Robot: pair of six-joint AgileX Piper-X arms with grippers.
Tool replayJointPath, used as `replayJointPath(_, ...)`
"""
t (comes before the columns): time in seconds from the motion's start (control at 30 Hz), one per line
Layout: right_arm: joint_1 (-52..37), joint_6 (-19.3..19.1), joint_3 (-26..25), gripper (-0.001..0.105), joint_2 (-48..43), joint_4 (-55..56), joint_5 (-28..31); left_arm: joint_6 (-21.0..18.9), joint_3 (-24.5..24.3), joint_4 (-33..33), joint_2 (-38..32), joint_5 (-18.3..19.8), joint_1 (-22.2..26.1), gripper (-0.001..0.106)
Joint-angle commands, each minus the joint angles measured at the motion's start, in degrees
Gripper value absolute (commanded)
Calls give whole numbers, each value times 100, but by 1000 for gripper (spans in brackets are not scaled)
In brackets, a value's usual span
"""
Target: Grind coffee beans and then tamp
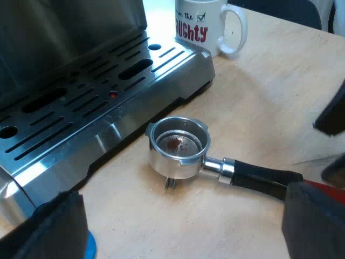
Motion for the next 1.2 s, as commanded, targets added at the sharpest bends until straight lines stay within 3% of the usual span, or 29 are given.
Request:
replayJointPath(0.03, 0, -56, -145, 57, -326, 65, 254, -38, -12, -101, -36, -54, -21, 87)
replayJointPath(0.4, 0, -110, -151, 57, -972, -716, 584, -38, -12, -112, -36, -54, -21, 87)
replayJointPath(0.47, 0, -307, -151, 56, -991, -908, 584, -38, -12, -108, -36, -3, -21, 87)
replayJointPath(0.53, 0, -918, -151, 53, -987, -1324, 584, -38, -12, -177, -36, 193, -21, 87)
replayJointPath(0.63, 0, -1476, -151, 52, -987, -1672, 584, -38, -12, -263, -36, 455, -21, 87)
replayJointPath(0.8, 0, -1734, -151, 52, -987, -1796, 584, -38, -12, -267, -36, 451, -21, 87)
replayJointPath(0.87, 0, -1734, -151, 52, -987, -1796, 584, -38, -12, -267, -36, 258, -21, 87)
replayJointPath(1.0, 0, -1734, -151, 52, -973, -1796, 584, -38, -12, -365, -36, -485, -21, 87)
replayJointPath(1.2, 0, -1734, -151, 53, -973, -1871, 584, -38, -12, -436, 79, -689, -21, 87)
